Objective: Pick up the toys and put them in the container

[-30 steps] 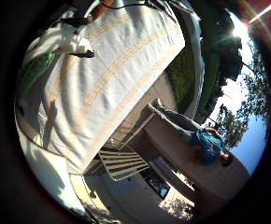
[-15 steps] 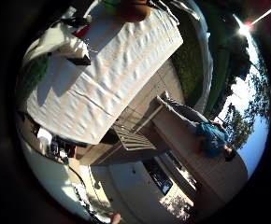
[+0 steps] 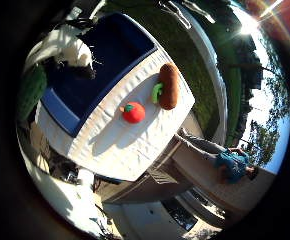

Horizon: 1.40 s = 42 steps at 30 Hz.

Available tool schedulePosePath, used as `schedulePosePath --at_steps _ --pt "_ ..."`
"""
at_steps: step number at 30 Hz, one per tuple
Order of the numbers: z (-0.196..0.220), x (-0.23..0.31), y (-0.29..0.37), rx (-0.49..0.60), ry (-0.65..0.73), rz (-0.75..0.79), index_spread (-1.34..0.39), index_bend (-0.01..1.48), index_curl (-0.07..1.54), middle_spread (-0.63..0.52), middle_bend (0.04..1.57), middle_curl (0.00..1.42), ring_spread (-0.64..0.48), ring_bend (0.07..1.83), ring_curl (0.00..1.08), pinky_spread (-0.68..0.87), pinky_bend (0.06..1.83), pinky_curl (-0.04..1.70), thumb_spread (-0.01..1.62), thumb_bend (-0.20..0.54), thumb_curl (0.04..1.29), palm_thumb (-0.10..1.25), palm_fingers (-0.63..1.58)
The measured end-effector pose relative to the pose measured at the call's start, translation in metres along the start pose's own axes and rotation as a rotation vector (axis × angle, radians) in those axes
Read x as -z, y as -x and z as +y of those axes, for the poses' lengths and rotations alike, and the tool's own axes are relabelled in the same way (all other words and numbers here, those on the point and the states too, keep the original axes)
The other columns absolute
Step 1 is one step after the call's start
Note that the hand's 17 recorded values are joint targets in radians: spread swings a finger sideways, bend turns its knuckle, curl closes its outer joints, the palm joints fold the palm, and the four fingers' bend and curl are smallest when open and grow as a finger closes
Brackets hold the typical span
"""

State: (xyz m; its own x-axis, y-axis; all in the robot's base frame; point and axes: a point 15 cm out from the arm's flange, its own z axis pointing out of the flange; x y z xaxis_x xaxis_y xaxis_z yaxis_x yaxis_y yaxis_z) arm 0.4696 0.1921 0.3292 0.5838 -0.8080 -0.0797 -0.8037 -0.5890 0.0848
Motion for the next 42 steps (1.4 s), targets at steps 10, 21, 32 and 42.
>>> schedulePosePath --at_steps 10,21,32,42 --pt "-0.024 -0.076 0.007 0.011 0.145 -0.018 -0.45 0.74 0.04 -0.07 0.41 0.79 0.15 0.96 0.66 0.33 1.45 0.42 1.19 -0.046 0.47 0.73 -0.18" --pt "-0.009 -0.044 -0.013 0.043 0.113 0.000 -0.43 0.35 0.09 0.14 0.11 0.44 0.33 0.46 0.36 0.47 1.04 0.21 1.08 -0.038 0.37 0.63 -0.15" --pt "0.068 0.031 -0.145 -0.112 0.045 0.142 -0.33 0.17 0.17 0.12 0.20 0.36 0.32 0.44 0.33 0.49 0.90 0.15 1.07 -0.029 0.34 0.65 0.07" --pt "0.136 -0.042 -0.253 -0.247 0.209 0.091 -0.18 0.15 0.18 0.09 0.20 0.36 0.29 0.51 0.34 0.50 0.88 0.14 1.09 -0.022 0.34 0.67 0.17"
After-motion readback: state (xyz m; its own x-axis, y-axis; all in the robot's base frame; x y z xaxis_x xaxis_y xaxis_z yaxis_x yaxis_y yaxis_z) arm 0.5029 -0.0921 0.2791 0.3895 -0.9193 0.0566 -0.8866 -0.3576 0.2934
